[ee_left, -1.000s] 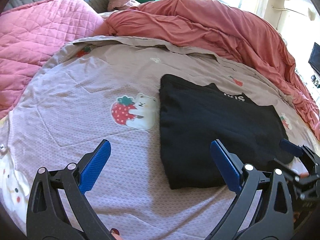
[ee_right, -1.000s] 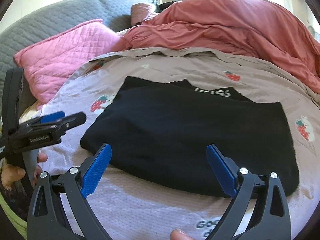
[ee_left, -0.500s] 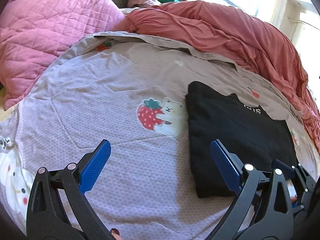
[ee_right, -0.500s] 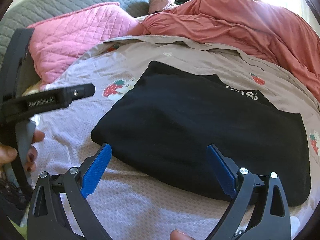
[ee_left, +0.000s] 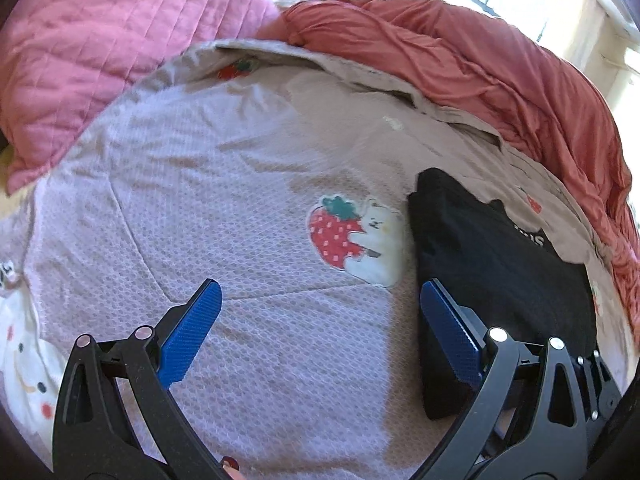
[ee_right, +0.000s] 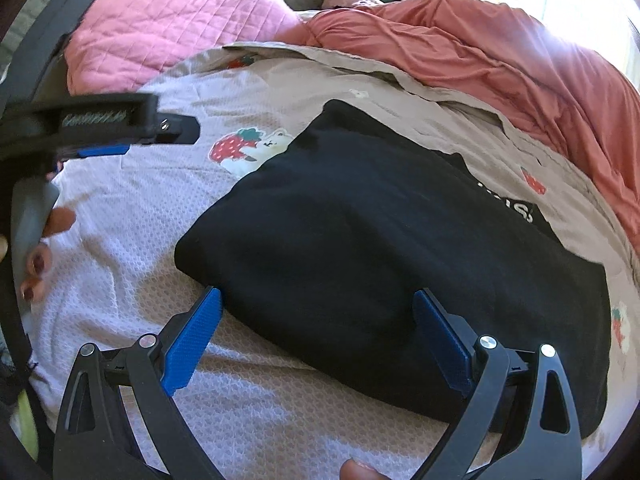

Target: Fold small clothes

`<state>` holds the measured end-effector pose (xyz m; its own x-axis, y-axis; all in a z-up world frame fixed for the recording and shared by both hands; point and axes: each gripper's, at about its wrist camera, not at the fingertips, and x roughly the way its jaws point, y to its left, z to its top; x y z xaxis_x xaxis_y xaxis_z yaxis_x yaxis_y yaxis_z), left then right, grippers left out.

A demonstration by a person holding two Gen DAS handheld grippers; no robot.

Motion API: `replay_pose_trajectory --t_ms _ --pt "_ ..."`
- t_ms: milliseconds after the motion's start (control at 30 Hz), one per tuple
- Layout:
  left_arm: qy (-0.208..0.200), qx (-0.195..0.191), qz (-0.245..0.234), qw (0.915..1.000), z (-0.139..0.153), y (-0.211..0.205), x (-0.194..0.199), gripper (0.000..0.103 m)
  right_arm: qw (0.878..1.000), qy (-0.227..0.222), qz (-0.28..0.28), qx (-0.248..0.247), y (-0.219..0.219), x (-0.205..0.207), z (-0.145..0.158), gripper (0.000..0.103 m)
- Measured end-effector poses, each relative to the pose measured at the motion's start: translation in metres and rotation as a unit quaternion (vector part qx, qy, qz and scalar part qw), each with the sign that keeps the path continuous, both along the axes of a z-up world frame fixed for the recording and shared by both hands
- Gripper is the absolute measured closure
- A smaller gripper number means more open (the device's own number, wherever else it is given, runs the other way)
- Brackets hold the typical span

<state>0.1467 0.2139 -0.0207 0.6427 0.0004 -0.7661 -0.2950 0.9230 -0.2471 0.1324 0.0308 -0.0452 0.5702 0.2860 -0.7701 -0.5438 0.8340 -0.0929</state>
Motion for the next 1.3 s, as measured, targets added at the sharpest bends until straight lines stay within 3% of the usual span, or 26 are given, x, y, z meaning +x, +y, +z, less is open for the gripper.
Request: replay_pose_trajectory --t_ms 167,400,733,833,900,967,1000,1067,1167,1300 --pt "0.009 -0.034 0.018 0.9992 -0.009 0.012 0.004 0.01 0.999 -0.012 0.022 -0.039 0.013 -0.003 -0.007 0.008" --pt "0.01 -0.03 0.025 0.9992 -0.01 0.014 0.003 0.01 0.993 -0.057 0.039 -0.099 0.029 -0.005 -0.019 0.008" --pt "0.017 -0.028 0.017 0.9993 -0.015 0.011 0.008 0.01 0.984 -0.113 0.043 -0.128 0.04 0.0 -0.022 0.01" --pt "0.018 -0.025 0.013 0.9994 -0.016 0.009 0.007 0.01 0.986 -0.124 0.036 -0.105 0.033 -0.003 -0.014 0.024" --pt "0.018 -0.024 0.011 0.9995 -0.016 0.008 0.008 0.01 0.989 -0.127 0.023 -0.074 0.023 -0.002 -0.005 0.029" --pt "0.016 -0.028 0.008 0.9995 -0.016 0.007 0.009 0.01 0.992 -0.117 0.009 -0.045 0.013 0.004 0.001 0.047" --pt "0.014 -0.034 0.004 0.9993 -0.016 0.006 0.01 0.01 0.994 -0.106 0.005 -0.027 0.007 0.008 0.004 0.052" --pt "0.01 -0.048 -0.002 0.9988 -0.017 0.005 0.011 0.01 0.996 -0.089 0.008 0.006 -0.001 0.012 0.008 0.083" --pt "-0.02 -0.094 -0.016 0.9953 -0.013 0.005 0.009 0.01 0.997 -0.059 0.03 0.046 -0.006 0.012 0.01 0.092" --pt "-0.039 -0.152 -0.034 0.987 -0.014 0.003 0.011 0.01 0.997 -0.042 0.032 0.064 -0.007 0.008 0.008 0.094"
